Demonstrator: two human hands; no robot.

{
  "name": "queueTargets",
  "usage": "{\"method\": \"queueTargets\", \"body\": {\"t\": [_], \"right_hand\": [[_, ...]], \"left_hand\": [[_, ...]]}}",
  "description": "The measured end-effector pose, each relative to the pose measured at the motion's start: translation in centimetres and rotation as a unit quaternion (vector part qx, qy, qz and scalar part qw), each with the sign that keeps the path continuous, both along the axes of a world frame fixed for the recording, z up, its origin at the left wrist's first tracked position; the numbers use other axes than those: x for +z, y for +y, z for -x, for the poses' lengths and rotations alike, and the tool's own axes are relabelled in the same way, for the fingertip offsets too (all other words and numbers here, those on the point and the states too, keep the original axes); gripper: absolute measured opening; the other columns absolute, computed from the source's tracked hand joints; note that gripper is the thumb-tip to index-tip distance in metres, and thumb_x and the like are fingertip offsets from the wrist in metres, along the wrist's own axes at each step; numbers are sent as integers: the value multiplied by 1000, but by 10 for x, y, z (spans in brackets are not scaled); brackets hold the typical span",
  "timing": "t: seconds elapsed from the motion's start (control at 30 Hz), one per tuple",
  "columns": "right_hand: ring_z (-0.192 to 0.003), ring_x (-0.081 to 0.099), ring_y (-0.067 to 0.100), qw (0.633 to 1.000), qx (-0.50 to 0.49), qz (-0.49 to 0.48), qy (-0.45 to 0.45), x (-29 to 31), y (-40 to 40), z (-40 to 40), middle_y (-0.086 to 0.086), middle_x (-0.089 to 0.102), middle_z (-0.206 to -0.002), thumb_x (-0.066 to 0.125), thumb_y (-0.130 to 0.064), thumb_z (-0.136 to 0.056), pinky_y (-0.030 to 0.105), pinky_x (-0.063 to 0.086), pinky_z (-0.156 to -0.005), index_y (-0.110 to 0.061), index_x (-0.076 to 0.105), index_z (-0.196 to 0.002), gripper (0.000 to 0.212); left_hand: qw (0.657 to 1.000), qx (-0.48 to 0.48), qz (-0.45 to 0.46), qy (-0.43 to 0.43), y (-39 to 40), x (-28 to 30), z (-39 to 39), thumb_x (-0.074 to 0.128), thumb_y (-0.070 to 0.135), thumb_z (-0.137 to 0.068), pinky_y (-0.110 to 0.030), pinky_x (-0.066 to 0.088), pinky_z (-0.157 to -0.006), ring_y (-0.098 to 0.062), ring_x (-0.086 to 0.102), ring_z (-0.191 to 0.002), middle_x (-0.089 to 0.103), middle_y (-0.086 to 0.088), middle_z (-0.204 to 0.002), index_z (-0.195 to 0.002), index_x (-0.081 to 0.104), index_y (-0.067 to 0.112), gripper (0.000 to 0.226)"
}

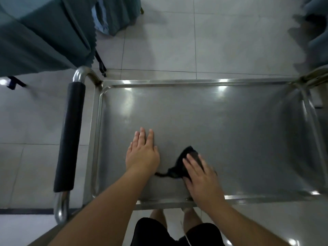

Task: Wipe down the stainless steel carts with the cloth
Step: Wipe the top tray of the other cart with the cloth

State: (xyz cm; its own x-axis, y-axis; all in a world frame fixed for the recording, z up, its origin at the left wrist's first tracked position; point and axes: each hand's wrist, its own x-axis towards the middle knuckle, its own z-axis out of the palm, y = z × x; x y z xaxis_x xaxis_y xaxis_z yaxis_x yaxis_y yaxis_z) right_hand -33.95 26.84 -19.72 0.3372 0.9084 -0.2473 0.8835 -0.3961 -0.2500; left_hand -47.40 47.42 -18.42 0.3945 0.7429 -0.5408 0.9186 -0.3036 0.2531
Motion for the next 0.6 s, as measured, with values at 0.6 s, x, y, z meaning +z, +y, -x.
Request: {"method": "queueTargets", "body": {"t": [0.6], "right_hand": [[-126, 53, 36, 966, 4, 256, 28, 95, -21, 11, 7, 57, -137, 39, -42, -108, 48, 46, -98, -19, 57, -129, 36]], "left_hand": [[995, -82, 60, 17, -83, 93, 49, 39, 40, -109, -44, 32, -121, -28, 30, -155, 25, -5, -173, -162, 34, 22, 56]]}}
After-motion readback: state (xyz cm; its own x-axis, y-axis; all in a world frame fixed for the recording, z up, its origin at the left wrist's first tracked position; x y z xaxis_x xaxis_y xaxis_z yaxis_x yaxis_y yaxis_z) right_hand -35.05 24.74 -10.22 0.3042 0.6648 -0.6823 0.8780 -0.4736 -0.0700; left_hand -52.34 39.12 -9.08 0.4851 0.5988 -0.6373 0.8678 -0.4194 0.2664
